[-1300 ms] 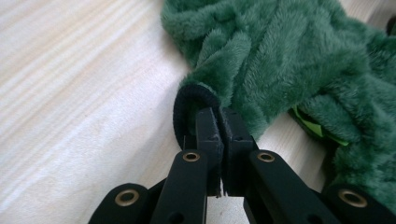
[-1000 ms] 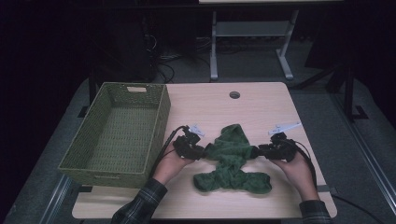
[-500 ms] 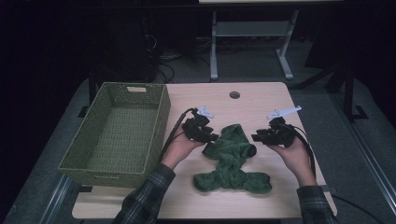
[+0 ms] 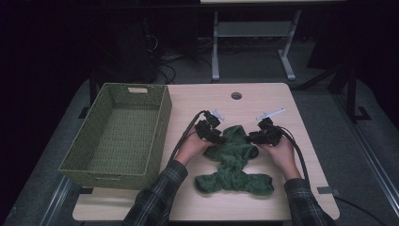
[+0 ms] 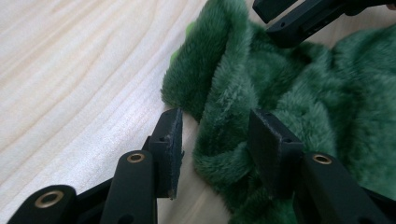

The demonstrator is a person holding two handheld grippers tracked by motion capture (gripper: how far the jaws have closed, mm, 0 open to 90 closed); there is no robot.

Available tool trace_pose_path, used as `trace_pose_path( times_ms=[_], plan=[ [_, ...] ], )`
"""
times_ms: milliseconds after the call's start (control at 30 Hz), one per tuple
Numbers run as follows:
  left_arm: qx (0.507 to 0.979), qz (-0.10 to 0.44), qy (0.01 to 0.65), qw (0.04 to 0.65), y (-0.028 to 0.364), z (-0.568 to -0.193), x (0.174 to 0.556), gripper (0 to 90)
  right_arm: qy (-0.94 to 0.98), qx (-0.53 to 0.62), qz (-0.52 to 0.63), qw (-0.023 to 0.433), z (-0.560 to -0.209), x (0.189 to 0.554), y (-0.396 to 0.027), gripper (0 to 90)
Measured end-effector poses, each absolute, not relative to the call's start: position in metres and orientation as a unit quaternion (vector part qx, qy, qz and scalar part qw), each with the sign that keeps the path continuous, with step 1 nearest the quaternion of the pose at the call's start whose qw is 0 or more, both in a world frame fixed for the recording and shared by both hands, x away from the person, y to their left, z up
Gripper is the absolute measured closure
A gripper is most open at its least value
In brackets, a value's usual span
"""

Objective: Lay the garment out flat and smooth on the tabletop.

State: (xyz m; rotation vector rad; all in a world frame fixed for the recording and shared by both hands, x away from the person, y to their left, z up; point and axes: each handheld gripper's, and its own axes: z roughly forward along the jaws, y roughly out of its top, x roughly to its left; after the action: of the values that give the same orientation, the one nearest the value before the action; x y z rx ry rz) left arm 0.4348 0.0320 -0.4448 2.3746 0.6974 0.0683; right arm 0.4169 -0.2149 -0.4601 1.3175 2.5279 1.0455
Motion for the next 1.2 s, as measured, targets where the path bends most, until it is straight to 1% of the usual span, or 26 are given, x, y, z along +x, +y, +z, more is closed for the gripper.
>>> trace_pose_path(
  times_ms=[133,167,333,400,467,533,567,667,733,867,900,967,1067,1200],
  plan=[
    [0.911,0.017,0.263,0.317,0.03,-0.451,0.436,56.9,0.834,0.429,0.343,0.051,-0.465,0.416,-0.212,70.0],
    [0.912,0.015,0.262,0.315,0.03,-0.452,0.436,58.7,0.836,0.426,0.343,0.053,-0.465,0.416,-0.211,73.3],
    [0.916,0.013,0.253,0.31,0.027,-0.455,0.437,61.7,0.842,0.414,0.342,0.052,-0.465,0.414,-0.206,84.2],
    [0.918,0.008,0.249,0.308,0.027,-0.456,0.439,63.3,0.844,0.411,0.34,0.053,-0.465,0.413,-0.205,86.1],
    [0.917,0.011,0.251,0.309,0.026,-0.455,0.44,64.0,0.846,0.408,0.339,0.052,-0.465,0.413,-0.203,86.8],
    [0.914,0.016,0.256,0.316,0.026,-0.452,0.442,62.6,0.847,0.407,0.338,0.052,-0.465,0.412,-0.202,86.8],
    [0.914,0.015,0.255,0.314,0.026,-0.451,0.443,61.5,0.847,0.407,0.338,0.051,-0.465,0.412,-0.202,86.8],
    [0.917,0.012,0.251,0.31,0.024,-0.452,0.446,61.9,0.847,0.407,0.338,0.049,-0.465,0.412,-0.202,86.8],
    [0.916,0.004,0.257,0.309,0.023,-0.455,0.447,65.9,0.847,0.407,0.338,0.049,-0.465,0.412,-0.202,86.9],
    [0.915,-0.008,0.257,0.31,0.023,-0.456,0.447,83.8,0.849,0.406,0.335,0.052,-0.465,0.411,-0.202,87.6],
    [0.917,-0.007,0.254,0.308,0.024,-0.455,0.447,85.7,0.848,0.407,0.337,0.052,-0.465,0.411,-0.202,87.7],
    [0.919,0.005,0.251,0.303,0.025,-0.452,0.445,87.3,0.848,0.406,0.335,0.053,-0.465,0.411,-0.201,87.8],
    [0.913,0.027,0.258,0.314,0.03,-0.444,0.443,87.3,0.849,0.404,0.334,0.065,-0.462,0.411,-0.202,87.8],
    [0.905,0.051,0.271,0.323,0.042,-0.431,0.443,86.9,0.84,0.407,0.348,0.08,-0.45,0.408,-0.208,87.8]
  ],
)
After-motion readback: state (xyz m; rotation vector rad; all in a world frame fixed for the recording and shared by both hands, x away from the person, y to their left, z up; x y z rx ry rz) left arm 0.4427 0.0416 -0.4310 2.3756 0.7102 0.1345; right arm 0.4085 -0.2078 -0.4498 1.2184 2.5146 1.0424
